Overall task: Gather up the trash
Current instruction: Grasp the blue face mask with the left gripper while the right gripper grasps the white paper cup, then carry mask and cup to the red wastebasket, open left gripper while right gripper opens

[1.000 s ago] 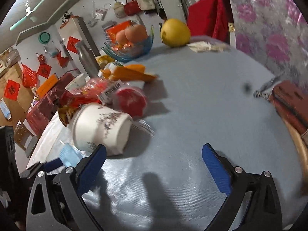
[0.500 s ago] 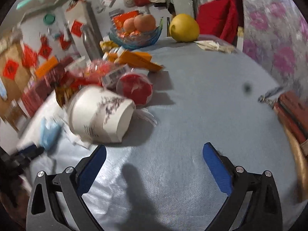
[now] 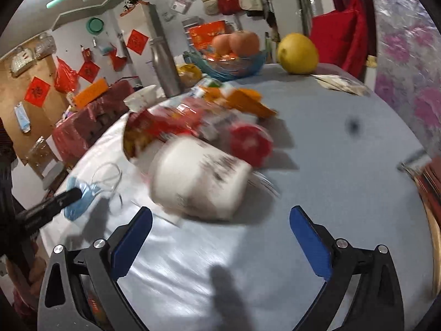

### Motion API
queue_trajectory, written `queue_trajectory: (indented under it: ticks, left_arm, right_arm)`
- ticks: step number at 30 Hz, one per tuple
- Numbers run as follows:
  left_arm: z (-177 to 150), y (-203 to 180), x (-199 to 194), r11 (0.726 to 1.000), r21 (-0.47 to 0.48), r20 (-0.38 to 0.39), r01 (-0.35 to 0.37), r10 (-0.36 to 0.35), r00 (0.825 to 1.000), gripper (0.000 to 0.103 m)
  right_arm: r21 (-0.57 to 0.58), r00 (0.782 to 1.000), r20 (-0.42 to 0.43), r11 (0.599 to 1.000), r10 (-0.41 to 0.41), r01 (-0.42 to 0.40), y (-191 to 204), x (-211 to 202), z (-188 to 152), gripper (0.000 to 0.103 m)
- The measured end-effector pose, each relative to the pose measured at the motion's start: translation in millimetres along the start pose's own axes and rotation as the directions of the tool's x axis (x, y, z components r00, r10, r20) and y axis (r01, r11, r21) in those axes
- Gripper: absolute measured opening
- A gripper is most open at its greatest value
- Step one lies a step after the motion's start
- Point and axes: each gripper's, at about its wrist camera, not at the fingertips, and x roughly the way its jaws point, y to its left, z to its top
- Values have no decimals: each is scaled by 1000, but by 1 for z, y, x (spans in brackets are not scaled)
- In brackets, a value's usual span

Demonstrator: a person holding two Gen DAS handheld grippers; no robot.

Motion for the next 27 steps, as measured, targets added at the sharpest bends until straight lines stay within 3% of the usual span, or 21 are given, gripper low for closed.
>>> queue_trajectory:
  ticks: [3, 7, 10, 12, 18, 22, 27]
  left_arm:
    - [0, 12, -11, 1000, -19, 24, -18, 18, 1000, 30]
    - [-3, 21, -14, 999, -35, 29, -20, 21, 999, 30]
    - [-8, 25, -12, 999, -34, 20, -22, 23, 1000, 30]
    - [-10, 28, -10, 999, -37, 16, -26, 26, 1000, 30]
    - [-13, 42, -24, 997, -64, 36, -30, 32, 999, 30]
    - [-9, 55, -52, 996, -80, 72, -41, 47, 996, 30]
    - [-9, 74, -96, 992, -93, 104, -81, 91, 990, 30]
  right_arm:
    - [28, 998, -35, 999, 42, -41, 12, 14, 20, 98]
    - [80, 996, -91, 997, 16, -8, 18, 39, 34, 98]
    - [133, 987, -160, 991, 8, 14, 14, 59, 26, 98]
    - [113, 991, -126, 992, -45, 59, 19, 58, 22, 94]
    - [97, 1000, 12, 995, 12, -13, 17, 23, 17, 91]
    - [43, 989, 97, 992, 115, -119, 29, -13, 24, 92]
    - [-39, 965, 122, 973, 230, -227, 62, -36, 25, 92]
